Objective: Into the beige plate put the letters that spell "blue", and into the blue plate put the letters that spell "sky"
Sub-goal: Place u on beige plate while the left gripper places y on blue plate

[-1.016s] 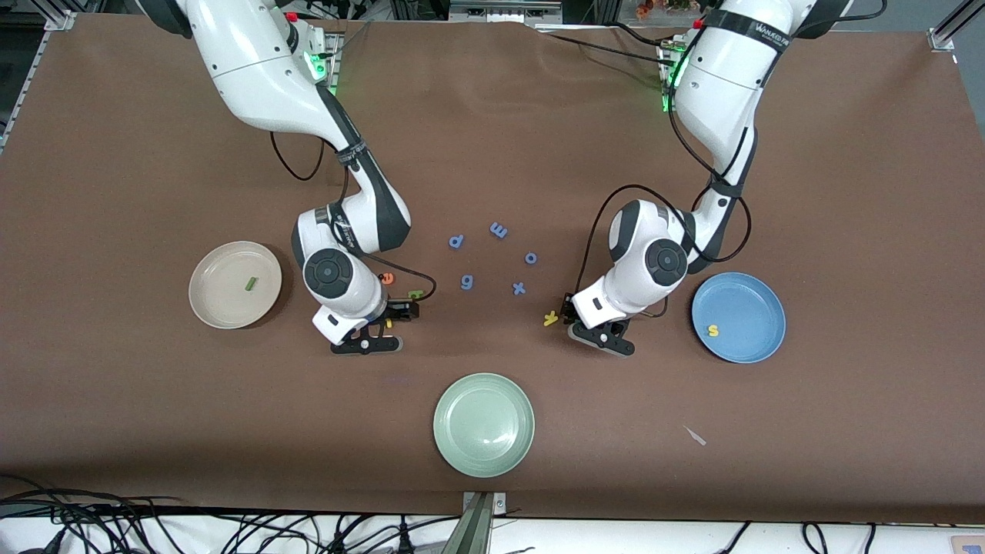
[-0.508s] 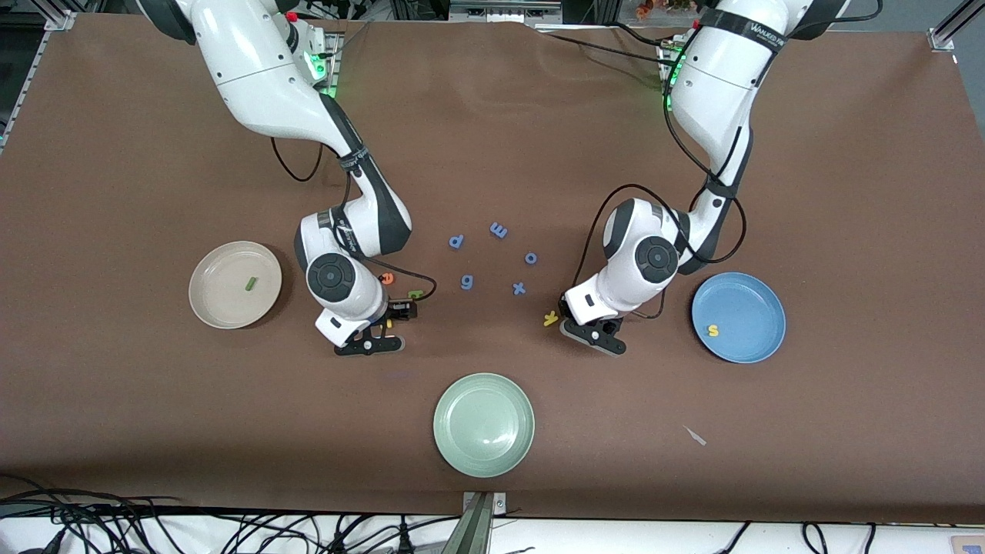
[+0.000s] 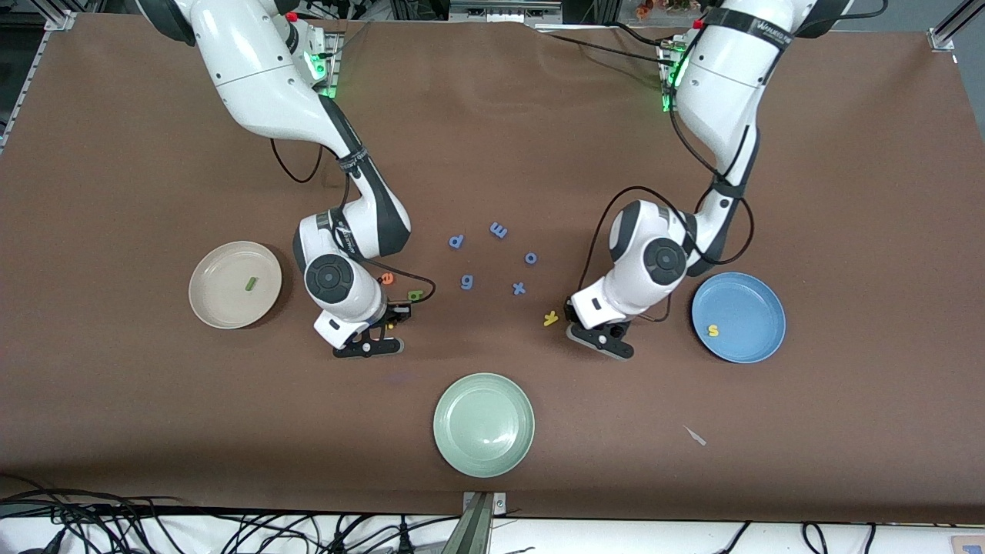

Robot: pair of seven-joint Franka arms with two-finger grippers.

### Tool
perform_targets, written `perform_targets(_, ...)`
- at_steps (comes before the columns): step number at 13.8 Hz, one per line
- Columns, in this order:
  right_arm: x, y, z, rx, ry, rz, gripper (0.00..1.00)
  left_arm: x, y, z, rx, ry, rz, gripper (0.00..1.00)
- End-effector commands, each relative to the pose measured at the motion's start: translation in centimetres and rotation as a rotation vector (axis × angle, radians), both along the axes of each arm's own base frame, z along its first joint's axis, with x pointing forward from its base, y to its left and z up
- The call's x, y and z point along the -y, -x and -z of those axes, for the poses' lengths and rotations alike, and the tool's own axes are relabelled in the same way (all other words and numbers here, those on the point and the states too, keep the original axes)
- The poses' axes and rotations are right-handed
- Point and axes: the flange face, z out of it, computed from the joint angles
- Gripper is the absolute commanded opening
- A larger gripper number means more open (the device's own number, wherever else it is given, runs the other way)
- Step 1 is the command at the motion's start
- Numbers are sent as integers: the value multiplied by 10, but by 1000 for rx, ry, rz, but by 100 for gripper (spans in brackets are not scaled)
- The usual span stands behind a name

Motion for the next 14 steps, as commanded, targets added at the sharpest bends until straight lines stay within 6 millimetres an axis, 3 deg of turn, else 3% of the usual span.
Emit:
perform_targets(1,-4,-9,1,21,-26,-17,0,-64,-6,-54,-66,-4,-9,16)
perform_targets(3,-3,-13,-16,26,-30,-18,0,-111,0,-61,-79,-2,63,17)
perform_targets(5,12,-14,-33,-2,-4,-36,0,-176,9,-52,-85,-25,147,17)
perform_targets(7,59,-6,-40,-42,42,-58,0,-242,9,-49,-70,-100,264,18)
perform_targets(8,82,0,-44,-54,55,-80,0,-262,13,-45,-76,-110,295,18)
perform_targets(10,127,12,-58,-77,64,-168,0,-285,17,-34,-82,-108,321,27)
perform_targets(11,151,21,-63,-91,67,-186,0,-289,17,-35,-80,-108,316,48)
perform_targets(12,172,30,-67,-106,67,-202,0,-288,15,-36,-75,-110,320,76)
perform_targets(13,194,38,-71,-120,66,-211,0,-287,13,-40,-68,-111,321,83)
perform_targets(14,216,45,-69,-136,69,-220,0,-285,12,-42,-65,-112,319,83)
